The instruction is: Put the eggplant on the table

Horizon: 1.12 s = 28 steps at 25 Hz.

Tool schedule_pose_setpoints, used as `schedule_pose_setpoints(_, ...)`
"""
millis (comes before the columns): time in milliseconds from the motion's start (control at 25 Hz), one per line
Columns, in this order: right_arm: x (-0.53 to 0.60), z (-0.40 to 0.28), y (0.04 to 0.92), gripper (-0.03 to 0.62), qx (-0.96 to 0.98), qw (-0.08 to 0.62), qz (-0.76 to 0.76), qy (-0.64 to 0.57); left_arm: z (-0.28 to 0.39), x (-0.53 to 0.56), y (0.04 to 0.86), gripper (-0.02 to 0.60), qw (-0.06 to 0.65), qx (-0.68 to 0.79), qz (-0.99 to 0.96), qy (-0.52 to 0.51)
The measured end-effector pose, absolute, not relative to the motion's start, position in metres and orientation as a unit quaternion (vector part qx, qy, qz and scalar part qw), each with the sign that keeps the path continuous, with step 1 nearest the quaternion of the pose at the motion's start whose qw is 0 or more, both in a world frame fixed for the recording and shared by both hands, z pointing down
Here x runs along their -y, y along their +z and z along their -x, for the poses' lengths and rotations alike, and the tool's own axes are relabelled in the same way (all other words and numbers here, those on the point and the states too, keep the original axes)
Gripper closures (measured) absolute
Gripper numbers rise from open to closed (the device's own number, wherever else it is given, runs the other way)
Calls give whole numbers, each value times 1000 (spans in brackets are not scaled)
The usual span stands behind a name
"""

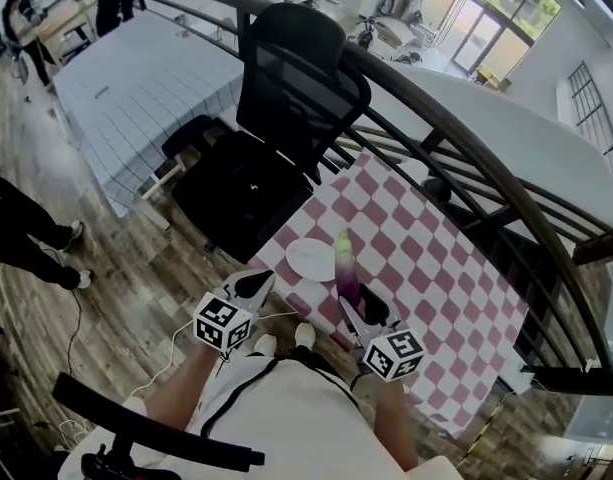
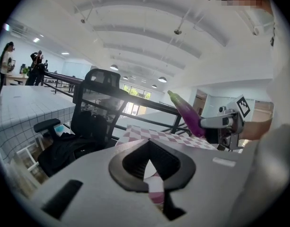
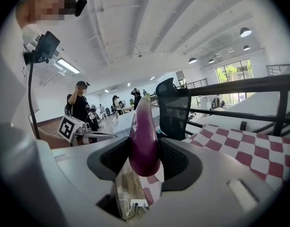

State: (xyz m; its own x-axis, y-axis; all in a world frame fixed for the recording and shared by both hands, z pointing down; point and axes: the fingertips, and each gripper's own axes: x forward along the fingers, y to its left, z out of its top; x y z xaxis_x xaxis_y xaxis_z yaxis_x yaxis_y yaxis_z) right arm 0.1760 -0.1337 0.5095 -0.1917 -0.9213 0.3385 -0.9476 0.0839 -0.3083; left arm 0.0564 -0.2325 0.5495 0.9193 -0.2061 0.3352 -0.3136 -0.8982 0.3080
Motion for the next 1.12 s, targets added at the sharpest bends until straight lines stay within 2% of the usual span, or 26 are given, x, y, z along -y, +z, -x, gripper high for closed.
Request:
schedule_pose_setpoints(440,178,-215,560,381,772,99,-570,262,-85,245,573,575,204,188,-948,155)
schedule_pose_setpoints(880,212,-218,647,381,802,253,-485,240,-83,255,609,575,230,256,-924,166)
schedule_pose_setpoints(1120,214,-220,679,381,800,270,-464,267,-74,250,616,575,231,273,-916,179)
